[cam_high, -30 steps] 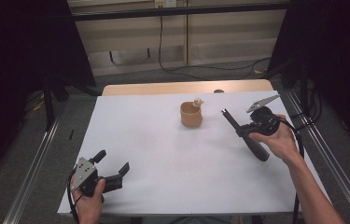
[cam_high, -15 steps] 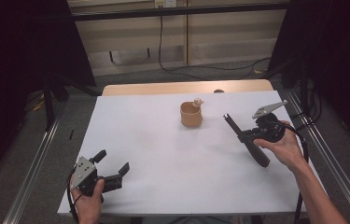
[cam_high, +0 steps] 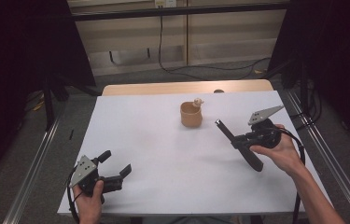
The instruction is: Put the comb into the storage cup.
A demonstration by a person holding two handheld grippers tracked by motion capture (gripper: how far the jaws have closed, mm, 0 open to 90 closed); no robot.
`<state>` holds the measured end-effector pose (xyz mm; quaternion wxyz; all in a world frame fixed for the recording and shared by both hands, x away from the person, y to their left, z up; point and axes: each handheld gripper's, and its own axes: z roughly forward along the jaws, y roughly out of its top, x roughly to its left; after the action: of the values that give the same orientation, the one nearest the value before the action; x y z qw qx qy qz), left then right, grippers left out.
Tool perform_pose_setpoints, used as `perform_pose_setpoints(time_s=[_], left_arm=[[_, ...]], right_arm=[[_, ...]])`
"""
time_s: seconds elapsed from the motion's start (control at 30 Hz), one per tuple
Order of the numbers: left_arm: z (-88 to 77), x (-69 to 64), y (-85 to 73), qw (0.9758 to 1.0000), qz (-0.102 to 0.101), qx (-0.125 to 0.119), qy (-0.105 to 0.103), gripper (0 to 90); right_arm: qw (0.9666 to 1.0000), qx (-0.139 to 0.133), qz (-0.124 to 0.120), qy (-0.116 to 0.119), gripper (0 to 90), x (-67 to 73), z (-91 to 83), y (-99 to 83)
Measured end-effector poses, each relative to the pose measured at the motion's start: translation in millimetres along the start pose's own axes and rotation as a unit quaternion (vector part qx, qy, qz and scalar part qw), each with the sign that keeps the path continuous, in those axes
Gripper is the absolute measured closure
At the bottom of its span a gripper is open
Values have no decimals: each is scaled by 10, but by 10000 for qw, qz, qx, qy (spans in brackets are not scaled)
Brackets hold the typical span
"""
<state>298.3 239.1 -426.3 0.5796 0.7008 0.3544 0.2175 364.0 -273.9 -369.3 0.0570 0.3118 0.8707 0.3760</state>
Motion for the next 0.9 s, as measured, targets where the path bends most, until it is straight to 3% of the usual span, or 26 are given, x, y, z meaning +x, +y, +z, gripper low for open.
perform_pose_setpoints(time_s=[0.43, 0.73, 0.9], left_arm=[[-7, -13, 12, 9999, 99, -14, -47, 47], [1, -36, 22, 9999, 137, -57, -6, 47], [26, -67, 39, 9997, 175, -99, -119, 47]], right_arm=[[9984, 129, -233, 491, 727, 180, 183, 50], [9969, 290, -350, 646, 727, 307, 281, 98], [9961, 363, -333, 737, 727, 350, 340, 114]])
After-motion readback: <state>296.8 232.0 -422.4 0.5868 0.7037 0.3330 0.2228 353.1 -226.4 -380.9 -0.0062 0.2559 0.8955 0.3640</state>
